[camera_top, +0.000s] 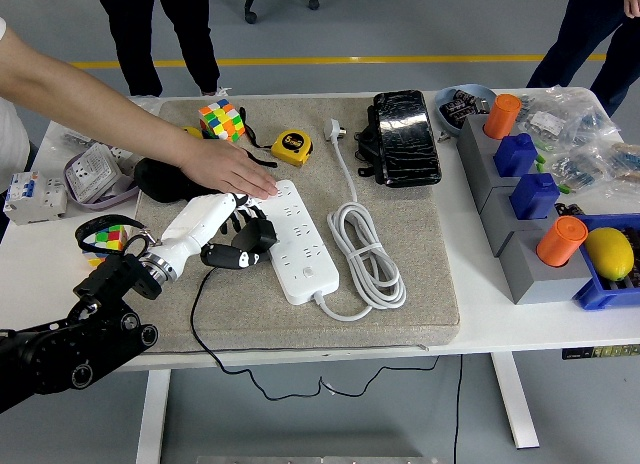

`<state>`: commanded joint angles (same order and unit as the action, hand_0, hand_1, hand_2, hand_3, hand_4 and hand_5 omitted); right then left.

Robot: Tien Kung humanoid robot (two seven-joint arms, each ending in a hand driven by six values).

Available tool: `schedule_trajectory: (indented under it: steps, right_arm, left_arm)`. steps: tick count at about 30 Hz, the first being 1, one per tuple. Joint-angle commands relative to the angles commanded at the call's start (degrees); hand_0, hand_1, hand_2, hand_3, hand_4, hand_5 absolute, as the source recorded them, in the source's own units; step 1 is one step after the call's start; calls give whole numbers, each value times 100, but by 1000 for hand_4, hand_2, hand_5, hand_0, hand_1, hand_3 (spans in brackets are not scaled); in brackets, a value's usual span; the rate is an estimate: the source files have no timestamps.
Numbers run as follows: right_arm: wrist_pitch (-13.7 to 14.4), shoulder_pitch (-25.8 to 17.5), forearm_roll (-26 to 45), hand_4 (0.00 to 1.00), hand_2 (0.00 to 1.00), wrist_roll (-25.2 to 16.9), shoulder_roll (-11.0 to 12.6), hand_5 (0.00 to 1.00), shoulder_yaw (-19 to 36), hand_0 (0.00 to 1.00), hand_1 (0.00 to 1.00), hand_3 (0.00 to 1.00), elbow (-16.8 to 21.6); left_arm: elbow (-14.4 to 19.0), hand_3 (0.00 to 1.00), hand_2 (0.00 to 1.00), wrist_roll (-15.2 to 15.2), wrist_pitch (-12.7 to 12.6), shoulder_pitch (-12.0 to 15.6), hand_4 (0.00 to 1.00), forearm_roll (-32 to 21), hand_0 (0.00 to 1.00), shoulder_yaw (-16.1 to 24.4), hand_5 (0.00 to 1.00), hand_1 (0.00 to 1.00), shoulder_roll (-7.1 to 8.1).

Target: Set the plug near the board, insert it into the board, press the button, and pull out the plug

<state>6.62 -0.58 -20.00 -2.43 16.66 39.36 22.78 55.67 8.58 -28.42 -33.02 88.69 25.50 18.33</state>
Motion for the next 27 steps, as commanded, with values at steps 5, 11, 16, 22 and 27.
schedule_trajectory:
  steps: [5, 11, 16, 22, 27]
  right_arm:
    - [0, 1, -6, 930, 643, 1, -4, 499, 15, 578, 657, 549, 4]
    - [2, 1, -9, 930, 643, 1, 1, 499, 20, 576, 657, 548, 7]
    - [2, -6, -11, 929, 643, -1, -3, 499, 23, 576, 657, 549, 11]
    - [3, -4, -26, 929, 643, 0, -1, 499, 32, 577, 657, 548, 15]
    - [7, 8, -63, 930, 643, -2, 4, 499, 77, 578, 657, 549, 43]
  left_arm:
    - [-12, 550, 460, -17, -28, -19, 793, -5, 278, -12, 2, 421, -20]
    - [-15, 550, 460, -67, 14, -18, 793, 15, 274, -38, 2, 421, -21]
    - [-5, 552, 471, -123, 73, -8, 797, 55, 278, -12, 2, 440, -2]
    - [19, 566, 522, -124, 111, 33, 816, 70, 300, 30, 2, 499, 11]
    - [23, 568, 548, -125, 168, 30, 879, 56, 318, 60, 16, 517, 8]
